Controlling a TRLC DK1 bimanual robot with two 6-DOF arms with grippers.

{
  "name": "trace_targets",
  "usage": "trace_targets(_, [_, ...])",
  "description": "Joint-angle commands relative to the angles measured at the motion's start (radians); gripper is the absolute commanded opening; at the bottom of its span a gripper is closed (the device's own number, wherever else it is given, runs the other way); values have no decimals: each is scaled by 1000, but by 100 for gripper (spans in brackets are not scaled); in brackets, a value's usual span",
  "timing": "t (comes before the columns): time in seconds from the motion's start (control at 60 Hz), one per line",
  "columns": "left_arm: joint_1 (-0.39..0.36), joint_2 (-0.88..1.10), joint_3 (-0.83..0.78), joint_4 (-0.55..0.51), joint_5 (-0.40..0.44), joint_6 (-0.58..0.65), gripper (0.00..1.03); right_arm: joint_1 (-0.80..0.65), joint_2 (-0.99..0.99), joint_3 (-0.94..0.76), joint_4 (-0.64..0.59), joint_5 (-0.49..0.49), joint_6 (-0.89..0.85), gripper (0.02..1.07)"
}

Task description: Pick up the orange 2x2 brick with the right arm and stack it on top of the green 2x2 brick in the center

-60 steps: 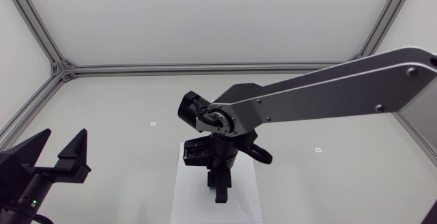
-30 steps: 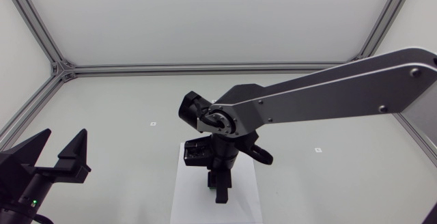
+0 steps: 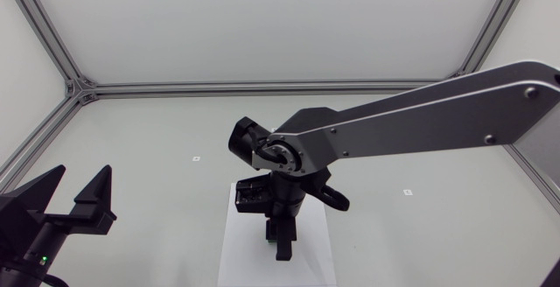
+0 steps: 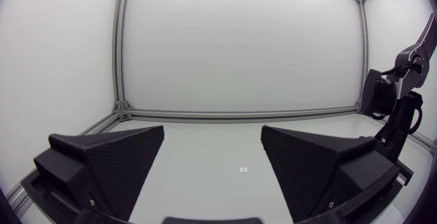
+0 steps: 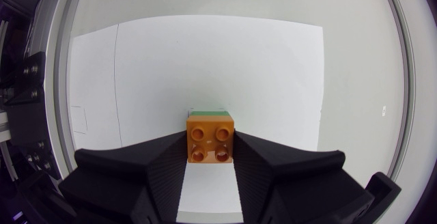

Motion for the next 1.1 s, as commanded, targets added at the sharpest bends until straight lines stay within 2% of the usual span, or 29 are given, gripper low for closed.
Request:
trace_targets(0.0, [-1, -4, -41, -11, 3, 6, 99, 8, 51, -25, 1, -1, -6, 43])
trace_targets(0.167, [-1, -4, -41, -11, 3, 6, 99, 6, 49, -15, 0, -1, -6, 49])
trace_targets(0.45, [-1, -4, -41, -11, 3, 6, 99, 5, 48, -3, 0, -1, -6, 52])
trace_targets(0.583, [-1, -4, -41, -11, 3, 6, 99, 3, 46, -3, -2, -2, -6, 57])
trace_targets(0.717, [-1, -4, -41, -11, 3, 6, 99, 0, 37, 0, -2, -4, -6, 58])
trace_targets(0.783, [-1, -4, -41, -11, 3, 6, 99, 0, 31, 1, -2, -4, 1, 68])
trace_targets(0.9, [-1, -4, -41, -11, 3, 6, 99, 0, 22, 1, -2, -5, 4, 70])
trace_targets(1.0, [-1, -4, -41, -11, 3, 6, 99, -1, 5, -2, 1, -5, 10, 79])
trace_targets(1.033, [-1, -4, -41, -11, 3, 6, 99, -1, -3, -3, 1, -5, 12, 86])
trace_targets(1.067, [-1, -4, -41, -11, 3, 6, 99, -1, -15, -5, 1, -5, 14, 100])
trace_targets(1.083, [-1, -4, -41, -11, 3, 6, 99, -1, -20, -6, 1, -5, 14, 103])
